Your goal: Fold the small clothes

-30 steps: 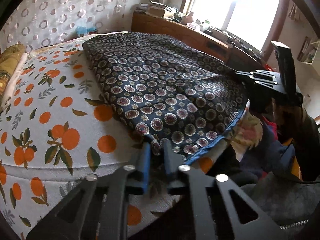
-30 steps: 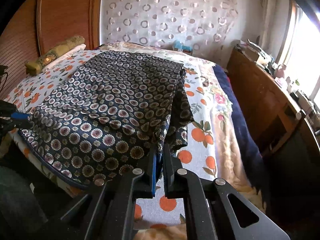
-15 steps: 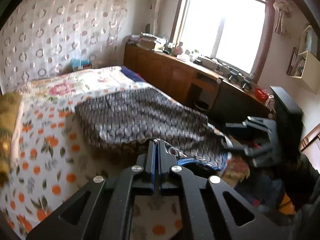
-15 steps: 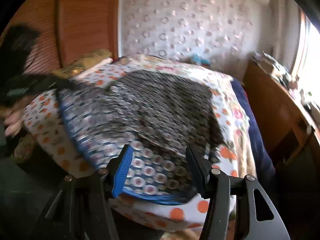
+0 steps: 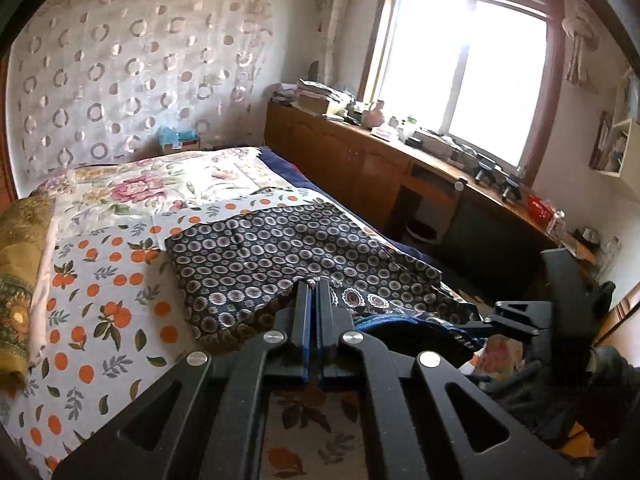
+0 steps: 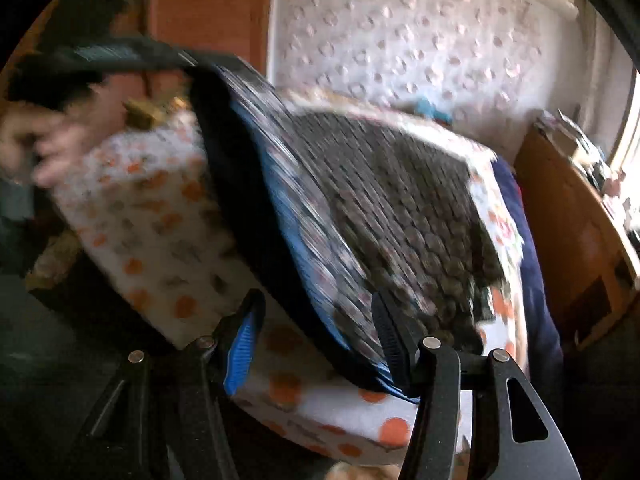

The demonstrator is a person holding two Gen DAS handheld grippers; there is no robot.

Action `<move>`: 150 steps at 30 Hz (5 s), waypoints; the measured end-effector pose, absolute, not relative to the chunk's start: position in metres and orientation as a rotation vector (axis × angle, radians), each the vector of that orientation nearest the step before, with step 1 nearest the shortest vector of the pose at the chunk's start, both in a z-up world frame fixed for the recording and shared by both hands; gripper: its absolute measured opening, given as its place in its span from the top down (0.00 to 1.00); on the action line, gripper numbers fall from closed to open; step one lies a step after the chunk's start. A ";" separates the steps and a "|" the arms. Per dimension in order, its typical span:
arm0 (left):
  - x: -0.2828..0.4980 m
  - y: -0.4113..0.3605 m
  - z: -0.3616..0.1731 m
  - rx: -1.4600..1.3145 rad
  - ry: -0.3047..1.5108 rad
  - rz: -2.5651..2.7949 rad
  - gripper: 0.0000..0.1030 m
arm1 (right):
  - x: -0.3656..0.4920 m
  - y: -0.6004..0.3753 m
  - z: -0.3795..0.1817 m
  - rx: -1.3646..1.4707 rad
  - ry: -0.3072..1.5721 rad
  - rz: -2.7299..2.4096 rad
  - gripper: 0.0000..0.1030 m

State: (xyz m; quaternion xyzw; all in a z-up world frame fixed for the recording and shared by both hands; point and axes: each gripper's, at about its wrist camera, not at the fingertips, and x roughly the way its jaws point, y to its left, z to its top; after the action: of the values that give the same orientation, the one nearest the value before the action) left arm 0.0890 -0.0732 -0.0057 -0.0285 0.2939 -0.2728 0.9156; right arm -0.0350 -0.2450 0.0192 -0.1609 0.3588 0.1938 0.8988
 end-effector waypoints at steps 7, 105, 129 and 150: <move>0.108 -0.062 -0.017 -0.069 0.624 -0.553 0.98 | 0.007 -0.267 0.024 -0.259 0.732 0.365 0.74; 0.284 -0.034 -0.059 -0.036 0.813 -0.492 0.95 | 0.219 -0.265 0.033 -0.021 0.720 0.424 0.90; 0.188 0.111 0.021 -0.086 0.555 -0.204 0.95 | 0.248 -0.134 0.082 -0.192 0.484 0.696 0.90; 0.121 0.226 -0.008 -0.265 0.478 0.051 0.95 | 0.323 0.031 0.113 -0.505 0.364 0.952 0.90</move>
State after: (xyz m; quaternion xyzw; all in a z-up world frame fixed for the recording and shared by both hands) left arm 0.1211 0.2261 -0.0084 -0.1306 0.2361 0.0252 0.9626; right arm 0.3230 0.0305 0.1129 -0.2392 0.1725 0.4507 0.8426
